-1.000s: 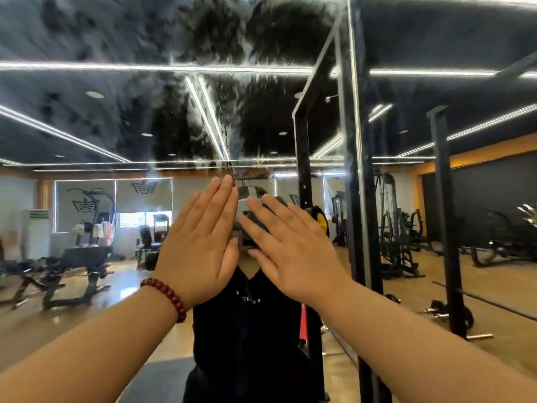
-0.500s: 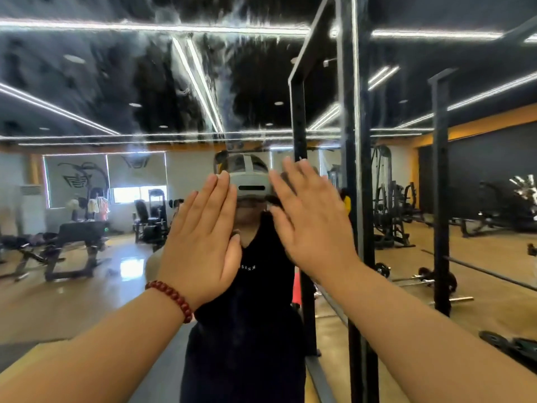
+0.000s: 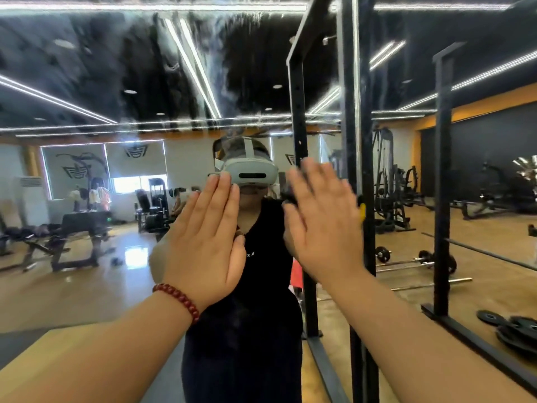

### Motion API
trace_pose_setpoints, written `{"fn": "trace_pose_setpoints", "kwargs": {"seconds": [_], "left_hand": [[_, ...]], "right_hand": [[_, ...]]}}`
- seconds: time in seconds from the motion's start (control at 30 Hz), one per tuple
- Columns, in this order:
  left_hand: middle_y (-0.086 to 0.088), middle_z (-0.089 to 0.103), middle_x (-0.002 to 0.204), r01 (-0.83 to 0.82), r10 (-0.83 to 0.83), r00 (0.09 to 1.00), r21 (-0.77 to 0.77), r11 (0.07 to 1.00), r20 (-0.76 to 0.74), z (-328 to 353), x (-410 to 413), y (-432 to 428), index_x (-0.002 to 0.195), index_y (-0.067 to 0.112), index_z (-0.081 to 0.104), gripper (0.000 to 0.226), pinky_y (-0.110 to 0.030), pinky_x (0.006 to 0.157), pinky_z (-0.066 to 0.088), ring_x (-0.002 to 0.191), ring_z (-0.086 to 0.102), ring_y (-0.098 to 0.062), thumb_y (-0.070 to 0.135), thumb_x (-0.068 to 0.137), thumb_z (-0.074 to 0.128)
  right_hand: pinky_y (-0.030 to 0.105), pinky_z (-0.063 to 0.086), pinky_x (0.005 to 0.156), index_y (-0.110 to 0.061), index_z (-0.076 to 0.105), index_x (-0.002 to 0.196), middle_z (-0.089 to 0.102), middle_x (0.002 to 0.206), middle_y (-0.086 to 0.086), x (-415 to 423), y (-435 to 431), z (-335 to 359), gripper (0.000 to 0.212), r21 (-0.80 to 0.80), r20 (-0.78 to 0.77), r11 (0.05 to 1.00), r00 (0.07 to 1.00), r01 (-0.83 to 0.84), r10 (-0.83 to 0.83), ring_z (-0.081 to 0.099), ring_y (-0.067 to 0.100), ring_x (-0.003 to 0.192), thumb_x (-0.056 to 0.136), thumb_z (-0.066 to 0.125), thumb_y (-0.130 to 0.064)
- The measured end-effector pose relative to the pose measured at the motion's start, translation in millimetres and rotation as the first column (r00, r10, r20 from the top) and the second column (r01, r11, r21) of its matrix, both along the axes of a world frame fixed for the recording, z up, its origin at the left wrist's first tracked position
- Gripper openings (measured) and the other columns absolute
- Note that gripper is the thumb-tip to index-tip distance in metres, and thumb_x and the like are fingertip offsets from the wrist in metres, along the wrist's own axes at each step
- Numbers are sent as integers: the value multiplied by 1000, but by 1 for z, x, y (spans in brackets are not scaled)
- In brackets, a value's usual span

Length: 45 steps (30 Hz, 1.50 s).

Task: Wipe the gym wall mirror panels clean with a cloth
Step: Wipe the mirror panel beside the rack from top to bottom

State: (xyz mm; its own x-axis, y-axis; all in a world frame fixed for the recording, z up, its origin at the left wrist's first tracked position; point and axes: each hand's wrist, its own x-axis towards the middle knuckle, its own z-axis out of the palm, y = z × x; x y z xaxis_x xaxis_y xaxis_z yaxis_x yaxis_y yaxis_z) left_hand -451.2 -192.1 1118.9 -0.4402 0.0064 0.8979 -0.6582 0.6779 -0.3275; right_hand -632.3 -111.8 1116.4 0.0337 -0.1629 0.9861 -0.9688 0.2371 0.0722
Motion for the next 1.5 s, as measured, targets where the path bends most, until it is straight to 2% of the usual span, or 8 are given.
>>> {"fn": "trace_pose_setpoints", "kwargs": {"seconds": [0.13,0.33,0.57,0.77,0.93,1.2,1.43,1.5], "left_hand": [[-17,20,161,7,-7,1000,21,1000,6,-6,1,-2,152,-2,26,66,-42,123,6,151,10,-26,30,95,30],[-16,23,160,99,-99,995,5,995,33,-6,11,-5,150,-2,31,63,-38,124,6,150,14,-24,26,94,33],[-17,23,159,34,-33,999,-24,999,43,-16,10,-6,149,-3,32,65,-38,124,3,149,16,-26,27,92,34],[-19,23,159,58,-55,997,-39,998,59,-27,11,-8,150,-3,31,64,-40,124,8,149,18,-28,27,93,34],[-18,20,159,86,-83,993,-36,996,80,-34,15,-7,150,-2,26,66,-39,124,7,150,15,-27,22,90,35],[-21,23,158,24,-17,990,-49,999,142,-83,43,-16,149,-5,30,66,-42,124,6,150,15,-30,22,89,40],[-21,23,157,54,-52,994,-18,998,94,-95,42,-16,149,-6,26,66,-42,124,6,148,20,-33,19,89,38],[-22,22,157,64,-64,995,4,998,76,-101,45,-16,149,-7,25,66,-42,124,7,149,16,-31,19,90,38]], "right_hand": [[36,0,122,-20,28,155,21,163,4,24,-10,3,53,-185,297,982,951,-26,81,7,18,152,105,29,-39],[41,15,123,-20,35,153,26,161,4,29,-15,-29,50,96,-239,995,971,-8,31,19,22,151,105,37,-35],[31,-4,122,-20,27,155,16,164,4,10,-5,-2,54,-199,280,980,958,-1,58,-7,7,149,105,23,-42],[43,21,120,-22,38,152,29,160,5,20,-6,-64,51,165,-362,986,931,22,40,24,24,150,103,44,-35],[44,16,121,-15,40,151,33,159,9,20,-5,2,52,-2,-72,997,994,-81,80,23,27,149,103,48,-32],[40,20,121,-24,38,152,29,160,-1,16,-9,-106,51,268,-549,962,828,41,117,24,20,149,103,47,-35],[41,15,122,-21,31,154,28,161,2,49,-21,-50,52,106,-249,994,967,-24,49,21,22,150,105,40,-36],[41,18,122,-21,25,156,24,162,0,52,-26,-82,55,149,-341,989,937,-24,74,20,21,150,105,42,-36]]}}
